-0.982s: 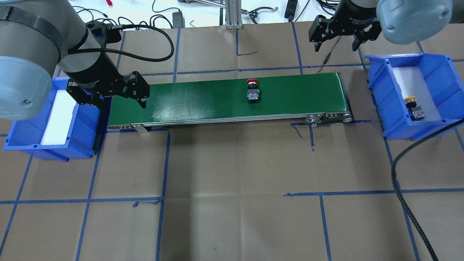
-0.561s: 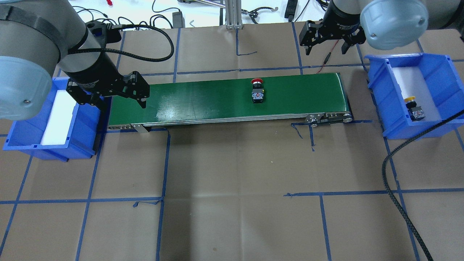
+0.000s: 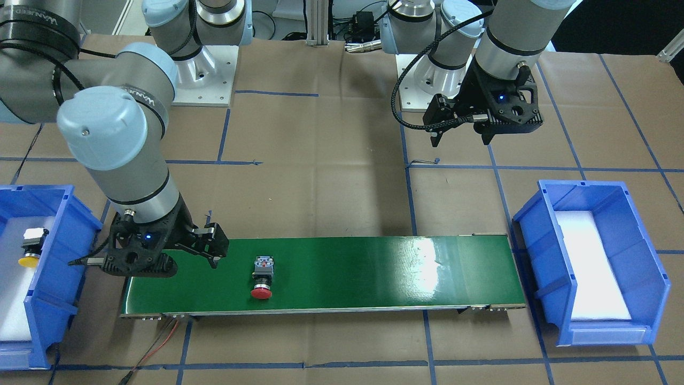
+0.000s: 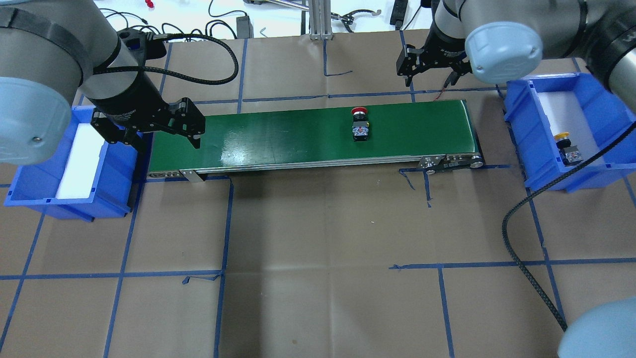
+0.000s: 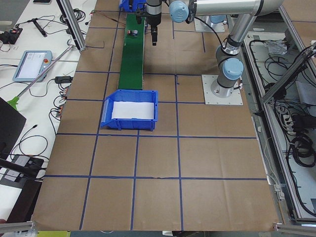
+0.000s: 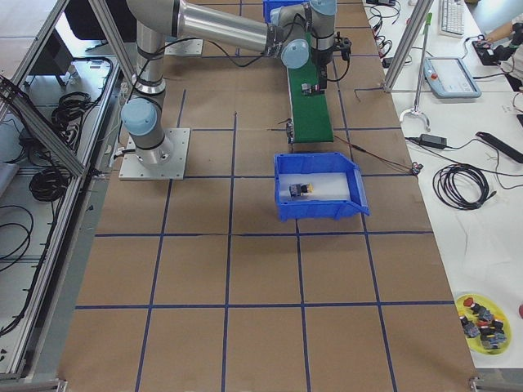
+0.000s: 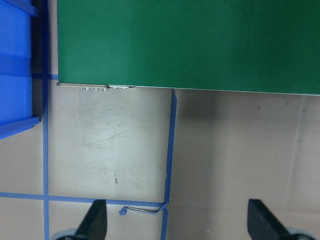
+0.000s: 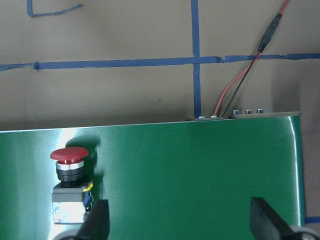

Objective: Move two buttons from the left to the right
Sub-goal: 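Lower the right gripper onto the red-capped button and grasp it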

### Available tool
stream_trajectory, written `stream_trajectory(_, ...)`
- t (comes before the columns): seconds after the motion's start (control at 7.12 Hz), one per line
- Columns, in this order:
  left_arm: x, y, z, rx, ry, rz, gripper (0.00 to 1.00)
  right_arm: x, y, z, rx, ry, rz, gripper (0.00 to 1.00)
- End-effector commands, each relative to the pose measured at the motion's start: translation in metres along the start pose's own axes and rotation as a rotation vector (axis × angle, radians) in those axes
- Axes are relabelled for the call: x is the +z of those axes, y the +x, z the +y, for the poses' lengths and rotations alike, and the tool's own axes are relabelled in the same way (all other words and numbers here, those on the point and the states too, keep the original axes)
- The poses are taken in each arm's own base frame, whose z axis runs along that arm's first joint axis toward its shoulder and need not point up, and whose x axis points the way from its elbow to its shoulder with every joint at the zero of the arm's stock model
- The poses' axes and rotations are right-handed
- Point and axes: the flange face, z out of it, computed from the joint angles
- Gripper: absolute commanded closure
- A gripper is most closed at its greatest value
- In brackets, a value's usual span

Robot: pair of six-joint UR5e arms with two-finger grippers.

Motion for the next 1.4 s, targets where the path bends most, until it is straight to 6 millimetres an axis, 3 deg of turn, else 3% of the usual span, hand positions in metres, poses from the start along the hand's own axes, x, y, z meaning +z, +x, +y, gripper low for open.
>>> stream_trajectory(0.0, 0.000, 0.000, 0.000, -0.001, -0.001, 0.000, 0.00, 0.034, -0.014, 0.000, 0.082, -0.048, -0.040, 0.01)
stream_trajectory(0.42, 0.000, 0.000, 0.000, 0.002, -0.001, 0.000, 0.00, 0.041, -0.033, 0.005, 0.096, -0.058, -0.084, 0.02)
stream_trajectory(1.12, 0.000, 0.000, 0.000, 0.000, -0.001, 0.000, 0.00, 0.101, -0.032, 0.010, 0.104, -0.127, -0.070, 0.02)
stream_trajectory(1.26, 0.000, 0.000, 0.000, 0.002, -0.001, 0.000, 0.00, 0.105, -0.032, 0.010, 0.105, -0.135, -0.069, 0.05)
